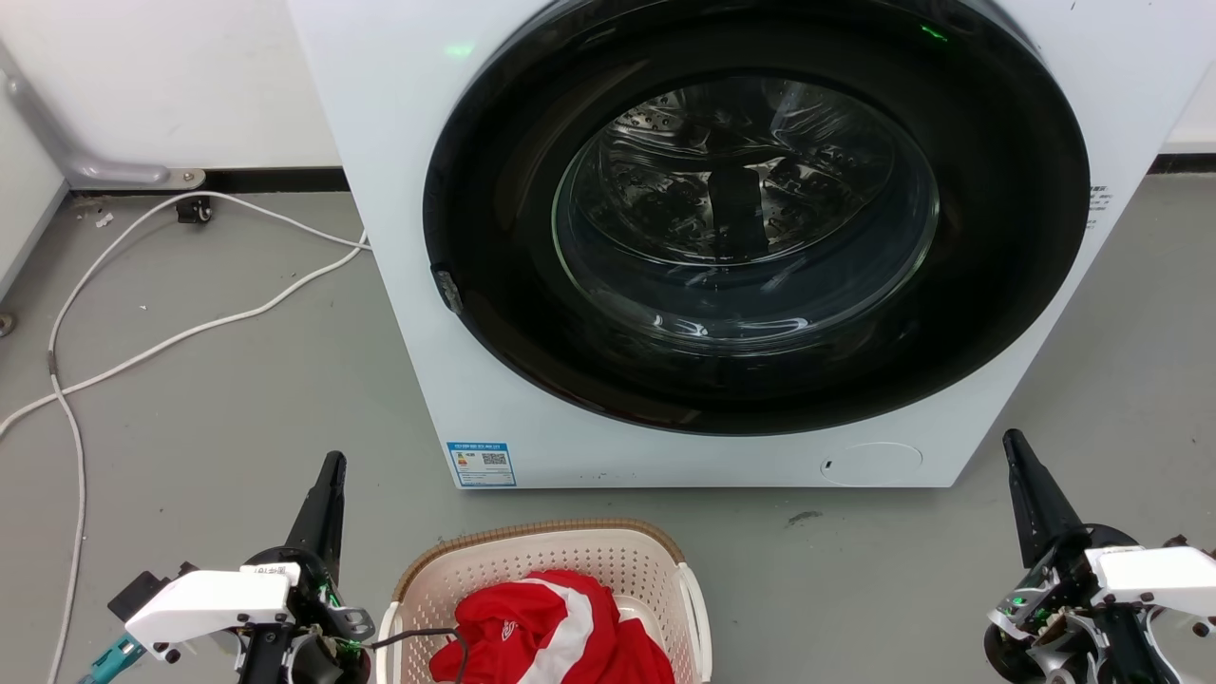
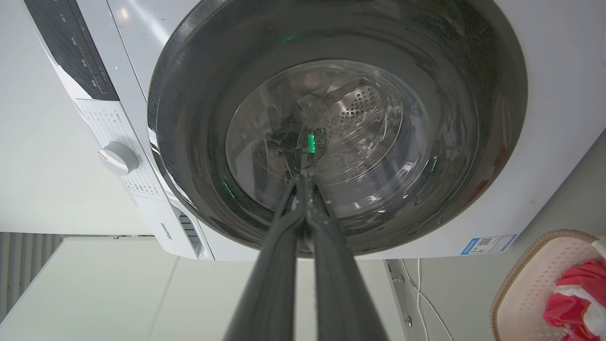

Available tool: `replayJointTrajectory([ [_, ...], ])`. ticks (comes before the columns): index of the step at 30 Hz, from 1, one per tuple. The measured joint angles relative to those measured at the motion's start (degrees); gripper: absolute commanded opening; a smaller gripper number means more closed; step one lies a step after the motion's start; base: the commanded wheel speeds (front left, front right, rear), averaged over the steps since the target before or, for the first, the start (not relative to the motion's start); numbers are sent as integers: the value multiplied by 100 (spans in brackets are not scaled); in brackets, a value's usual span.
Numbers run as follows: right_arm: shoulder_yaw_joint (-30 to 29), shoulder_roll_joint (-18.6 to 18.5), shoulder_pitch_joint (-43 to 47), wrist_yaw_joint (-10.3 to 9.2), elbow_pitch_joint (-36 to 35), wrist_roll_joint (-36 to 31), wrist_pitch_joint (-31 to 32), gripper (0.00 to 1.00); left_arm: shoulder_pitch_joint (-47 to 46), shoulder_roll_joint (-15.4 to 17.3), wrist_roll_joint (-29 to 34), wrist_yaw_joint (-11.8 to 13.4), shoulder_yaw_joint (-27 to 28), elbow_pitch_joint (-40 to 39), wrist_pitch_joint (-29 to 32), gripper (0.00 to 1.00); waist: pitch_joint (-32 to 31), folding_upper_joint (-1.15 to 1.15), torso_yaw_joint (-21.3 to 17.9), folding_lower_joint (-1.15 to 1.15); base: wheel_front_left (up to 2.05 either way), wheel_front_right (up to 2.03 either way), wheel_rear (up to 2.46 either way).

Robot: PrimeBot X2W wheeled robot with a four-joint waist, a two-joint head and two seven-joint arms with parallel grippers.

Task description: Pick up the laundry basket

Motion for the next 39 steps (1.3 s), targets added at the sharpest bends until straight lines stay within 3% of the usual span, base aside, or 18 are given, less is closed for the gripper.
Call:
replayJointTrajectory([
  [24,-8,8,0,0,1,-1,7,0,0,0,0,0,0,0,0,0,0,0,0,0,0,0,0],
  [25,-7,9,9,0,18,1,7,100,9,-1,0,1,-4,18,-1,100,0,0,0,0,0,0,0],
  [32,-3,40,232,-2,208,-85,-92,100,215,-32,91,2,-51,175,-100,100,4,0,1,0,0,0,0],
  [39,-53,41,232,-2,79,-800,-291,100,213,-32,723,2,-43,53,-298,100,15,0,3,0,0,0,0],
])
